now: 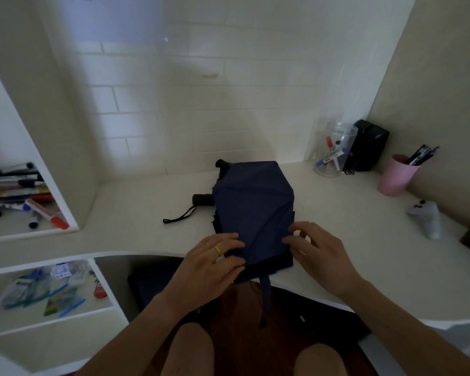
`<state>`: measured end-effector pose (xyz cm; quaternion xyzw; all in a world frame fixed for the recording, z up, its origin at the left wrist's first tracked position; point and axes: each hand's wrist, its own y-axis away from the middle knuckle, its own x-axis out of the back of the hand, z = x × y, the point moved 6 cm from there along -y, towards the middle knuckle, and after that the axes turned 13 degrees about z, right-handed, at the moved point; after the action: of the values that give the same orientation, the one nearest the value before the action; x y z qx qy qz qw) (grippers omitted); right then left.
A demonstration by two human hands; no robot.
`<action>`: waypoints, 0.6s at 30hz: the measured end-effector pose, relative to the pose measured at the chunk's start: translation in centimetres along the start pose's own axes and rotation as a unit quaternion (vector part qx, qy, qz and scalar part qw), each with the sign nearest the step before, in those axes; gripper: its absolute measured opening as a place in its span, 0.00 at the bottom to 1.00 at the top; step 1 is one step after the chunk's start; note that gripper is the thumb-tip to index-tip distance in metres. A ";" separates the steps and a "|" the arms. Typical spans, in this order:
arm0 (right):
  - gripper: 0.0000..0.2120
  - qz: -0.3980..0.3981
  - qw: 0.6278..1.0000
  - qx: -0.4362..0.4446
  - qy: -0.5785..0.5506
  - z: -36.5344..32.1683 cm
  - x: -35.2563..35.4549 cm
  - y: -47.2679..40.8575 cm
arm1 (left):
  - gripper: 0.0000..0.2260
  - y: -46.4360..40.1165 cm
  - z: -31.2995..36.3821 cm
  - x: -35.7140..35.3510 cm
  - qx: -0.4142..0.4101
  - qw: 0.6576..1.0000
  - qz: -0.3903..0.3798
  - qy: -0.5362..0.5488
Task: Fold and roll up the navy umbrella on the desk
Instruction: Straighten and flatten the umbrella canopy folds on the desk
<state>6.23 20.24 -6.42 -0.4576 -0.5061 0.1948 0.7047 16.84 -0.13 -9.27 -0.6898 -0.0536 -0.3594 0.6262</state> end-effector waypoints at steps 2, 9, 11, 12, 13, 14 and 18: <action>0.05 -0.012 1.000 0.027 -0.002 0.0 -0.2 0.5 | 0.06 0.1 0.0 -0.4 0.004 1.000 -0.026 0.003; 0.06 -0.071 0.995 0.068 -0.024 0.3 -1.1 2.6 | 0.08 0.4 -0.1 -1.3 0.017 0.993 -0.118 0.004; 0.06 -0.092 0.993 0.076 -0.027 0.1 -1.4 2.8 | 0.12 0.0 -0.1 -1.3 0.033 0.989 -0.141 0.009; 0.06 -0.100 0.991 0.079 -0.028 0.1 -1.5 2.8 | 0.15 -0.4 -0.1 -1.3 0.052 0.987 -0.150 0.022; 0.06 -0.107 0.991 0.080 -0.029 0.0 -1.5 2.8 | 0.16 -0.9 -0.4 -1.4 0.082 0.984 -0.153 0.040; 0.06 -0.114 0.990 0.079 -0.029 0.1 -1.6 2.7 | 0.17 -1.7 -0.7 -1.6 0.109 0.982 -0.148 0.051; 0.08 -0.150 0.985 0.083 -0.026 0.0 -1.5 2.1 | 0.13 -4.6 -1.3 -3.3 0.031 0.994 -0.101 -0.037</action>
<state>6.01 20.19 -8.96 -0.3113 -0.5697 0.1399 0.7476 11.41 0.88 -7.36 -0.6740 -0.1568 -0.3934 0.6053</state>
